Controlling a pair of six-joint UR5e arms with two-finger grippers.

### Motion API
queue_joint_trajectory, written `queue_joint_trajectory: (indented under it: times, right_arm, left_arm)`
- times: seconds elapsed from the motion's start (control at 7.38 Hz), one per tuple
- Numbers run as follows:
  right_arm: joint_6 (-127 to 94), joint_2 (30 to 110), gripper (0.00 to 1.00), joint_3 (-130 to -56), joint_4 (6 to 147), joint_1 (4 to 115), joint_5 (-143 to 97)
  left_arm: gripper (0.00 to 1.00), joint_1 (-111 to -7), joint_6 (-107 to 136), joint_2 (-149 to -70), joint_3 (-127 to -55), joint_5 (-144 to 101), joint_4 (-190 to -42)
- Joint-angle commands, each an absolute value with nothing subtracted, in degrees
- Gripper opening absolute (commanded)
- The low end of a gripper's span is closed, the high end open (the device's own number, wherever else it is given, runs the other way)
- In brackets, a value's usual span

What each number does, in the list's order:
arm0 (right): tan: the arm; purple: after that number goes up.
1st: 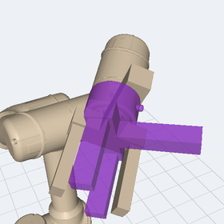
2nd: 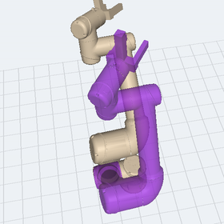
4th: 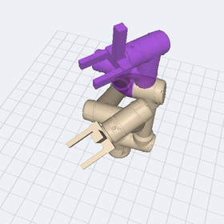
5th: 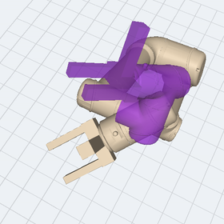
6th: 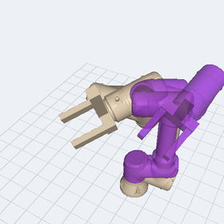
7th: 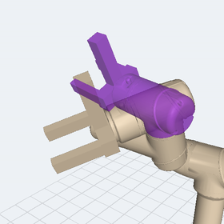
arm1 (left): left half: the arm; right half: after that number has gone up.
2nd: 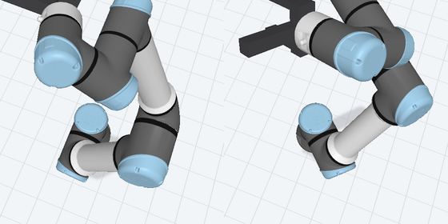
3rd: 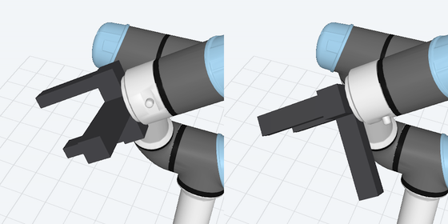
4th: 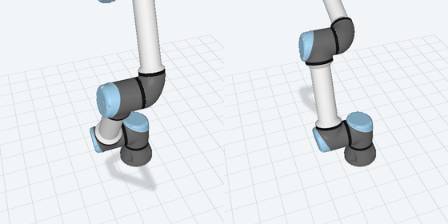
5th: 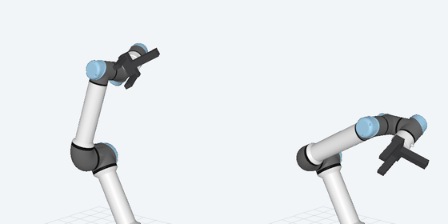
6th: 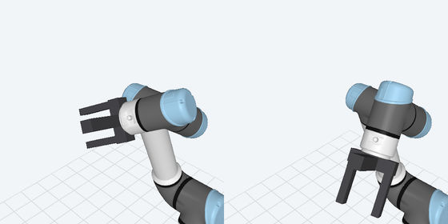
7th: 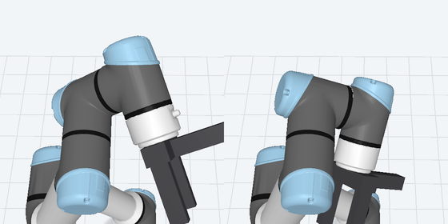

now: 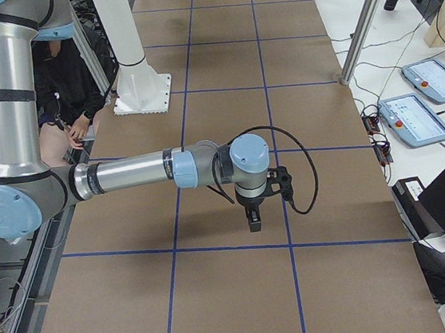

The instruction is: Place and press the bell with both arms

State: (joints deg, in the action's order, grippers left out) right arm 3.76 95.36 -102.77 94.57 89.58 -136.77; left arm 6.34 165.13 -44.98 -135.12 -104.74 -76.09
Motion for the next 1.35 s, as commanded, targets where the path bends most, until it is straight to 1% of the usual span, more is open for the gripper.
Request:
queue_joint_trajectory:
  times: [0.0,0.14,0.27,0.41,0.54,0.68,0.81,0.95,1.22]
  right_arm:
    - [3.60,95.36,1.00,-102.74,94.57,89.56,-137.11]
    - [3.60,95.36,1.00,-102.74,94.57,89.56,-137.11]
    - [3.52,95.36,1.00,-102.74,94.57,89.56,-137.28]
    - [3.43,95.36,1.00,-102.74,94.57,89.56,-137.29]
    - [3.43,95.36,1.00,-102.74,94.66,89.56,-137.29]
    - [3.43,95.27,1.00,-102.74,94.57,89.56,-137.29]
    - [3.34,95.10,1.00,-102.74,94.57,89.56,-137.20]
    - [3.34,94.92,1.00,-102.74,94.57,89.56,-137.02]
    - [3.43,95.01,1.00,-102.66,94.57,89.56,-136.67]
  left_arm:
    - [0.00,-2.59,152.64,-48.06,-136.32,-101.20,-74.71]
    - [0.00,-8.20,144.66,-50.25,-136.23,-98.73,-73.31]
    - [0.00,-15.22,137.01,-55.32,-136.06,-95.05,-69.21]
    - [0.00,-25.39,126.75,-64.59,-134.58,-92.40,-62.47]
    - [0.00,-34.10,116.82,-74.87,-130.99,-86.46,-59.18]
    - [0.00,-39.15,107.76,-80.45,-127.13,-83.44,-58.98]
    - [0.00,-41.90,93.40,-82.60,-125.18,-82.54,-60.37]
    - [0.00,-45.40,82.38,-86.62,-124.37,-80.79,-65.51]
    - [0.00,-45.70,76.14,-96.27,-114.75,-77.54,-78.68]
